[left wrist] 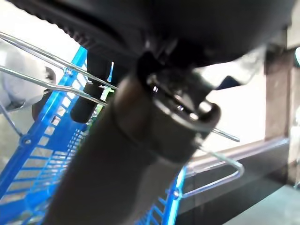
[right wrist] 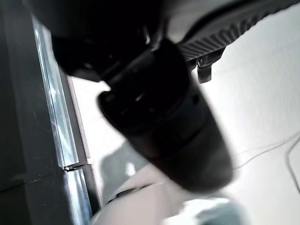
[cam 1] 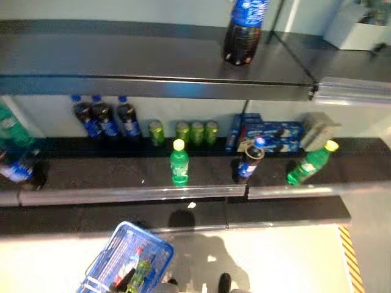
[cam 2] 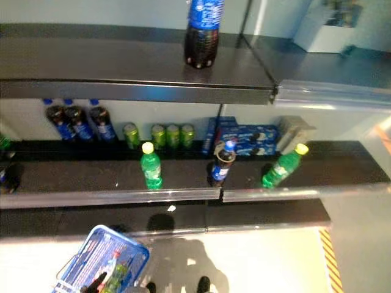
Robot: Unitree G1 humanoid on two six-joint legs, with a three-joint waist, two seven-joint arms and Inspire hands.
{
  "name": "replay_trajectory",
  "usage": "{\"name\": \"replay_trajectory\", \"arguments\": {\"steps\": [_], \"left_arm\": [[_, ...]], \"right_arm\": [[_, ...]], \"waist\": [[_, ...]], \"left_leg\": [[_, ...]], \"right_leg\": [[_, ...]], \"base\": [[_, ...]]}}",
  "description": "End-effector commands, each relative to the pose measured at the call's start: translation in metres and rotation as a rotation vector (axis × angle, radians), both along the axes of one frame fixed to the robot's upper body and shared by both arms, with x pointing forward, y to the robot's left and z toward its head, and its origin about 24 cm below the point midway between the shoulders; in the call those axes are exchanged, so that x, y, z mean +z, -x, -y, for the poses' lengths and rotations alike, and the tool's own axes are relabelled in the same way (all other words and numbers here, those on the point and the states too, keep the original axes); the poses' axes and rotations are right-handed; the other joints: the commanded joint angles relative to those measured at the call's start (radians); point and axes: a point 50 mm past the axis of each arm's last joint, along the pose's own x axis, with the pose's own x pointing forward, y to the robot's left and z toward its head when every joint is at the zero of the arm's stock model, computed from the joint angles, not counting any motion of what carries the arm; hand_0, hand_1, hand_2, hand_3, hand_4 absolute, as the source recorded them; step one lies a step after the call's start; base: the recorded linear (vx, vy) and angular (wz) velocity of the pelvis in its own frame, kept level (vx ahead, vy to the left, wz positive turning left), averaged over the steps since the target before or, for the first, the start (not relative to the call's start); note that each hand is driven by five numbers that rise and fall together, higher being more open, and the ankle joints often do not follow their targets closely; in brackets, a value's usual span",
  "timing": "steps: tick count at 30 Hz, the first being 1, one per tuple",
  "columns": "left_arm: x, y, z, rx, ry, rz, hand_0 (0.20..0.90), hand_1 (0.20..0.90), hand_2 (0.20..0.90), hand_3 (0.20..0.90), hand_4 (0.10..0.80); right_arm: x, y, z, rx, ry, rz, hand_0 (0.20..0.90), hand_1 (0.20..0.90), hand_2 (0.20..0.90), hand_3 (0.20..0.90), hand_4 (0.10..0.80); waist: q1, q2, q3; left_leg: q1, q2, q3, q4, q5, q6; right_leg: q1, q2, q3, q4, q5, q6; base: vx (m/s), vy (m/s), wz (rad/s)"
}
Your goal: Pick up the drink and place into the basket.
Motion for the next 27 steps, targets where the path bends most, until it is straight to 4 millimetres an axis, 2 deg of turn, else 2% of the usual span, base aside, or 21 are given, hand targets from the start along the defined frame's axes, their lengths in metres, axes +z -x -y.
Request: {"name": "replay_trajectory", "arguments": {"steps": [1, 3, 4, 7, 10, 11, 15, 16, 17, 18, 19, 21, 22, 24, 25, 26, 27], "left_arm": [[0.004, 0.016, -0.01, 0.052, -0.076, 0.042, 0.3, 0.3, 0.3, 0.2, 0.1], [0.003, 0.019, -0.007, 0.049, -0.07, 0.046, 0.3, 0.3, 0.3, 0.2, 0.1], [0.002, 0.022, -0.007, 0.063, -0.068, 0.052, 0.3, 0.3, 0.3, 0.2, 0.1], [0.002, 0.023, -0.009, 0.063, -0.073, 0.053, 0.3, 0.3, 0.3, 0.2, 0.1], [0.003, 0.018, -0.009, 0.037, -0.076, 0.064, 0.3, 0.3, 0.3, 0.2, 0.1], [0.004, 0.013, -0.01, 0.022, -0.077, 0.082, 0.3, 0.3, 0.3, 0.2, 0.1], [0.006, 0.009, -0.013, 0.007, -0.076, 0.092, 0.3, 0.3, 0.3, 0.2, 0.1], [0.006, 0.01, -0.015, 0.001, -0.084, 0.082, 0.3, 0.3, 0.3, 0.2, 0.1], [0.007, 0.01, -0.017, -0.007, -0.09, 0.071, 0.3, 0.3, 0.3, 0.2, 0.1], [0.008, 0.009, -0.022, -0.01, -0.102, 0.052, 0.3, 0.3, 0.3, 0.2, 0.1], [0.008, 0.009, -0.023, -0.007, -0.106, 0.05, 0.3, 0.3, 0.3, 0.2, 0.1], [0.009, 0.007, -0.024, 0.022, -0.111, 0.044, 0.3, 0.3, 0.3, 0.2, 0.1], [0.009, 0.006, -0.024, 0.049, -0.107, 0.044, 0.3, 0.3, 0.3, 0.2, 0.1], [0.008, 0.008, -0.026, 0.076, -0.096, 0.047, 0.3, 0.3, 0.3, 0.2, 0.1], [0.008, 0.008, -0.027, 0.086, -0.092, 0.048, 0.3, 0.3, 0.3, 0.2, 0.1], [0.008, 0.009, -0.028, 0.09, -0.09, 0.048, 0.3, 0.3, 0.3, 0.2, 0.1], [0.008, 0.012, -0.031, 0.11, -0.091, 0.044, 0.3, 0.3, 0.3, 0.2, 0.1]], "right_arm": [[0.007, -0.039, 0.005, 0.008, -0.028, 0.151, 0.9, 0.9, 0.9, 0.9, 0.8], [0.007, -0.04, 0.008, 0.0, -0.024, 0.153, 0.9, 0.9, 0.9, 0.9, 0.8], [0.007, -0.04, 0.008, -0.002, -0.026, 0.156, 0.9, 0.9, 0.9, 0.9, 0.8], [0.007, -0.042, 0.007, -0.014, -0.014, 0.17, 0.9, 0.9, 0.9, 0.9, 0.8], [0.007, -0.045, 0.002, -0.019, -0.015, 0.184, 0.9, 0.9, 0.9, 0.9, 0.8], [0.007, -0.046, -0.001, -0.011, -0.011, 0.19, 0.9, 0.9, 0.9, 0.9, 0.8], [0.004, -0.04, -0.01, 0.017, -0.032, 0.174, 0.9, 0.9, 0.9, 0.9, 0.8], [0.004, -0.039, -0.012, 0.046, -0.021, 0.169, 0.9, 0.9, 0.9, 0.9, 0.8], [0.004, -0.038, -0.013, 0.04, -0.016, 0.171, 0.9, 0.9, 0.9, 0.9, 0.8], [0.004, -0.036, -0.011, -0.064, -0.03, 0.198, 0.9, 0.9, 0.9, 0.9, 0.8], [0.004, -0.036, -0.01, -0.082, -0.041, 0.201, 0.9, 0.9, 0.9, 0.9, 0.8], [0.005, -0.04, -0.008, -0.111, -0.045, 0.218, 0.9, 0.9, 0.9, 0.9, 0.8], [0.006, -0.041, -0.005, -0.084, -0.028, 0.211, 0.9, 0.9, 0.9, 0.9, 0.8], [0.005, -0.034, 0.0, -0.051, -0.001, 0.182, 0.9, 0.9, 0.9, 0.9, 0.8], [0.004, -0.031, 0.001, -0.034, 0.009, 0.163, 0.9, 0.9, 0.9, 0.9, 0.8], [0.004, -0.029, 0.002, -0.015, 0.013, 0.147, 0.9, 0.9, 0.9, 0.9, 0.8], [0.004, -0.028, 0.002, 0.055, 0.028, 0.119, 0.9, 0.9, 0.9, 0.9, 0.8]], "waist": [[0.027, 0.017, -0.009], [0.025, 0.017, -0.012], [0.023, 0.02, -0.017], [0.005, 0.027, -0.031], [-0.021, 0.032, -0.04], [-0.038, 0.036, -0.045], [-0.063, 0.044, -0.04], [-0.074, 0.051, -0.035], [-0.088, 0.053, -0.03], [-0.111, 0.052, -0.022], [-0.115, 0.051, -0.023], [-0.111, 0.059, -0.021], [-0.111, 0.068, -0.023], [-0.12, 0.081, -0.029], [-0.12, 0.084, -0.033], [-0.119, 0.085, -0.032], [-0.111, 0.083, -0.036]], "left_leg": [[-0.05, 0.086, 0.085, 0.229, -0.07, -0.011], [-0.046, 0.022, 0.101, 0.272, -0.11, 0.003], [-0.035, -0.02, 0.111, 0.28, -0.135, 0.012], [0.009, -0.077, 0.12, 0.259, -0.161, 0.024], [0.09, -0.08, 0.155, 0.126, -0.196, 0.044], [0.133, -0.079, 0.155, 0.05, -0.202, 0.055], [0.181, -0.085, 0.155, -0.047, -0.177, 0.067], [0.188, -0.078, 0.157, -0.063, -0.168, 0.075], [0.19, -0.074, 0.144, -0.076, -0.162, 0.08], [0.187, -0.07, 0.119, -0.082, -0.157, 0.084], [0.182, -0.069, 0.117, -0.082, -0.154, 0.084], [0.17, -0.048, 0.114, -0.076, -0.139, 0.085], [0.159, -0.033, 0.103, -0.069, -0.128, 0.085], [0.149, -0.015, 0.08, -0.06, -0.124, 0.081], [0.15, -0.004, 0.074, -0.053, -0.127, 0.074], [0.156, 0.005, 0.071, -0.049, -0.131, 0.069], [0.172, 0.035, 0.078, -0.047, -0.139, 0.054]], "right_leg": [[-0.009, -0.019, -0.039, 0.055, -0.017, 0.041], [-0.001, -0.007, -0.05, 0.043, -0.017, 0.033], [0.005, 0.004, -0.059, 0.038, -0.018, 0.031], [0.009, 0.044, -0.062, 0.034, -0.021, 0.024], [-0.011, 0.06, -0.066, 0.051, -0.018, 0.031], [-0.027, 0.077, -0.059, 0.064, -0.018, 0.033], [-0.09, 0.105, -0.065, 0.152, -0.013, 0.056], [-0.137, 0.107, -0.052, 0.245, -0.005, 0.069], [-0.167, 0.123, -0.007, 0.291, -0.004, 0.075], [-0.184, 0.14, 0.052, 0.308, -0.009, 0.074], [-0.185, 0.137, 0.059, 0.304, -0.008, 0.072], [-0.176, 0.044, 0.072, 0.318, -0.002, 0.089], [-0.165, -0.013, 0.116, 0.285, 0.008, 0.107], [-0.155, -0.093, 0.203, 0.231, 0.05, 0.124], [-0.148, -0.138, 0.221, 0.201, 0.083, 0.131], [-0.141, -0.159, 0.219, 0.185, 0.1, 0.138], [-0.147, -0.196, 0.207, 0.179, 0.125, 0.162]], "base": [[-0.117, -0.194, 0.65], [-0.079, -0.134, 0.12], [-0.085, -0.112, 0.33], [-0.075, -0.078, 0.55], [-0.066, -0.005, 0.45], [-0.112, 0.01, 0.7], [-0.137, 0.005, 0.25], [-0.158, -0.022, -0.12], [-0.239, -0.107, -0.25], [-0.191, -0.136, -0.27], [-0.181, -0.149, -0.13], [-0.175, -0.178, 0.14], [-0.166, -0.257, 0.1], [-0.097, -0.34, -0.03], [-0.062, -0.37, -0.15], [-0.073, -0.476, -0.1], [-0.074, -0.474, -0.13]]}}
